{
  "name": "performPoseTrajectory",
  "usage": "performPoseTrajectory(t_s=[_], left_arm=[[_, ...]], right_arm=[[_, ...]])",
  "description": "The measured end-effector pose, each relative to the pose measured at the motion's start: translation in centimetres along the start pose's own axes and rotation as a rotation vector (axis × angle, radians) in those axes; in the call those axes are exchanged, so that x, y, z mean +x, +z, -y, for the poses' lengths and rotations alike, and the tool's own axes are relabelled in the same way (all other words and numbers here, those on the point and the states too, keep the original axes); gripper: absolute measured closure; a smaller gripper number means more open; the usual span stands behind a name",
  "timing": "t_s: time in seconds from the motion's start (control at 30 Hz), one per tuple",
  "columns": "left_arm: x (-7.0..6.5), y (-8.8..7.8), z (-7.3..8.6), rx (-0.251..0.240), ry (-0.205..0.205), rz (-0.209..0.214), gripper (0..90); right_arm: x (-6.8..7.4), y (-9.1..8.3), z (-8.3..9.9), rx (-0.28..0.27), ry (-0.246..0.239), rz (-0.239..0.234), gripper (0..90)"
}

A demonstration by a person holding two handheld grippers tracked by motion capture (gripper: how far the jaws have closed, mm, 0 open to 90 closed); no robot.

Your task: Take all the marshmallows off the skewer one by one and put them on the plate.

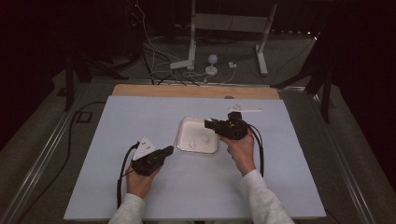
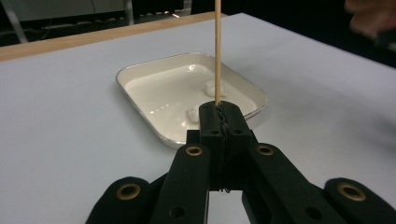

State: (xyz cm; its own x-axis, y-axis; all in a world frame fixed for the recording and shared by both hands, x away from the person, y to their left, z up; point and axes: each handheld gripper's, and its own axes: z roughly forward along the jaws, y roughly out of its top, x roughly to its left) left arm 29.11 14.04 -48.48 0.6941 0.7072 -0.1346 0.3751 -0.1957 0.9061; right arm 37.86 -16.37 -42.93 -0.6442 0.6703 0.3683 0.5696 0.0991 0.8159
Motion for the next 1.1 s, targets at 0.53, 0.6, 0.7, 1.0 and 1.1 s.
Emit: performPoseTrajectory(t_s=[0.53,0.6,0.7,1.0,1.1], left_arm=[[-0.5,0.9,-2.8,-0.019,-0.031,0.025,90.0],[-0.3,1.1,-3.2,-0.025,-0.044,0.026,90.0],[-0.1,1.3,-3.6,-0.038,-0.063,0.026,90.0],[0.3,2.2,-4.3,-0.034,-0.087,0.033,90.0],[0.4,2.8,-4.4,-0.032,-0.097,0.035,90.0]], right_arm=[[-1.7,1.9,3.7,0.162,-0.018,0.094,75.0],[-1.9,2.1,3.9,0.175,-0.022,0.103,74.8],[-1.9,2.2,4.1,0.188,-0.032,0.116,74.1],[-1.8,2.7,4.6,0.229,-0.035,0.132,55.3],[-1.9,2.9,4.5,0.217,-0.02,0.12,37.4]])
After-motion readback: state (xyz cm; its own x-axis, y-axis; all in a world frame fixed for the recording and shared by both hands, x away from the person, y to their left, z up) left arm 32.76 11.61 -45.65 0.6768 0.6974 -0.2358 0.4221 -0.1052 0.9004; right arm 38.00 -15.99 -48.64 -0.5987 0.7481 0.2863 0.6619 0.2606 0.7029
